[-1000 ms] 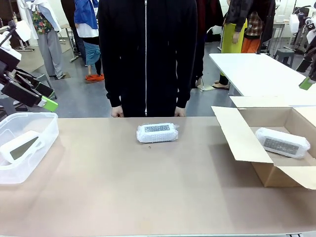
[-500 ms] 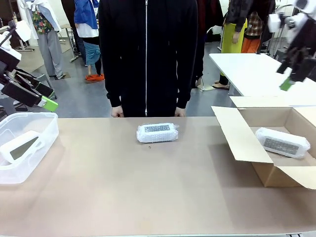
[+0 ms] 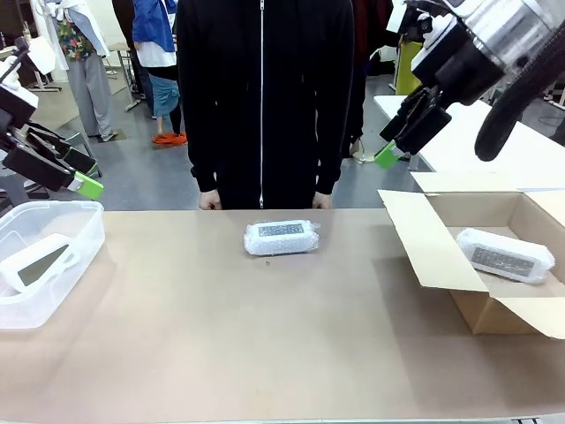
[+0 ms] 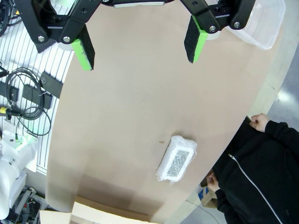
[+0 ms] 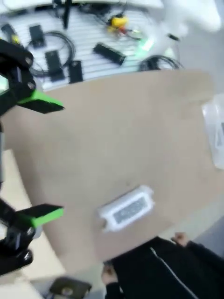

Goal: Separate and place wrapped and unwrapped clocks.
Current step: Pick up the Digital clock indicated by the person.

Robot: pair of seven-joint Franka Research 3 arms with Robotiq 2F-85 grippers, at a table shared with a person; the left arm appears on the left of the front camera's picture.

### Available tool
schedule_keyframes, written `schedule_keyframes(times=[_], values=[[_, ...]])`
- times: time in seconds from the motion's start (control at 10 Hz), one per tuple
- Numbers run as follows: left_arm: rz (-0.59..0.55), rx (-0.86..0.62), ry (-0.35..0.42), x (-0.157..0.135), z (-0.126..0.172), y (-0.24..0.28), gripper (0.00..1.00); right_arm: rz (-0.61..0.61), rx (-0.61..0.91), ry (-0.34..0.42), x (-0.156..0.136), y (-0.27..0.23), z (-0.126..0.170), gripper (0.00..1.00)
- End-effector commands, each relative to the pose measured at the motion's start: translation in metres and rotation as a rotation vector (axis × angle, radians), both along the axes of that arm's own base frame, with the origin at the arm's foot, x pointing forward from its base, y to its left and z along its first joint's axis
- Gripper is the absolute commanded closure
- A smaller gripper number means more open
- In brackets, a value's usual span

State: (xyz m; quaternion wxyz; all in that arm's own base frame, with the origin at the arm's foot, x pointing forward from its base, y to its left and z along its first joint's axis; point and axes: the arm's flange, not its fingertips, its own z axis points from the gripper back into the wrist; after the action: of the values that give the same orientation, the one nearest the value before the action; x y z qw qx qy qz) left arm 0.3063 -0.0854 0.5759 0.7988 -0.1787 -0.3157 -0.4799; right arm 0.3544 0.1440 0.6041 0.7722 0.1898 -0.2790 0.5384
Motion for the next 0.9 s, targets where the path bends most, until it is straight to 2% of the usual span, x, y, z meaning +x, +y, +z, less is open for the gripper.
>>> schedule_keyframes(times=[0.0, 0.1, 0.3, 0.6, 0.8], values=[[-0.001, -0.004, 0.000, -0.001, 0.000, 0.001, 0.00, -0.123, 0.143, -0.039, -0.020, -0.014, -0.025, 0.00], [-0.001, -0.004, 0.000, -0.001, 0.000, 0.001, 0.00, -0.174, 0.139, -0.076, -0.027, -0.016, -0.030, 0.00], [-0.001, -0.004, 0.000, -0.001, 0.000, 0.001, 0.00, -0.113, 0.093, -0.051, -0.031, -0.027, -0.035, 0.00], [-0.001, -0.004, 0.000, -0.001, 0.000, 0.001, 0.00, -0.180, 0.142, -0.060, -0.022, -0.031, -0.036, 0.00], [-0.001, -0.004, 0.000, -0.001, 0.000, 0.001, 0.00, -0.135, 0.112, -0.045, -0.027, -0.031, -0.033, 0.00]])
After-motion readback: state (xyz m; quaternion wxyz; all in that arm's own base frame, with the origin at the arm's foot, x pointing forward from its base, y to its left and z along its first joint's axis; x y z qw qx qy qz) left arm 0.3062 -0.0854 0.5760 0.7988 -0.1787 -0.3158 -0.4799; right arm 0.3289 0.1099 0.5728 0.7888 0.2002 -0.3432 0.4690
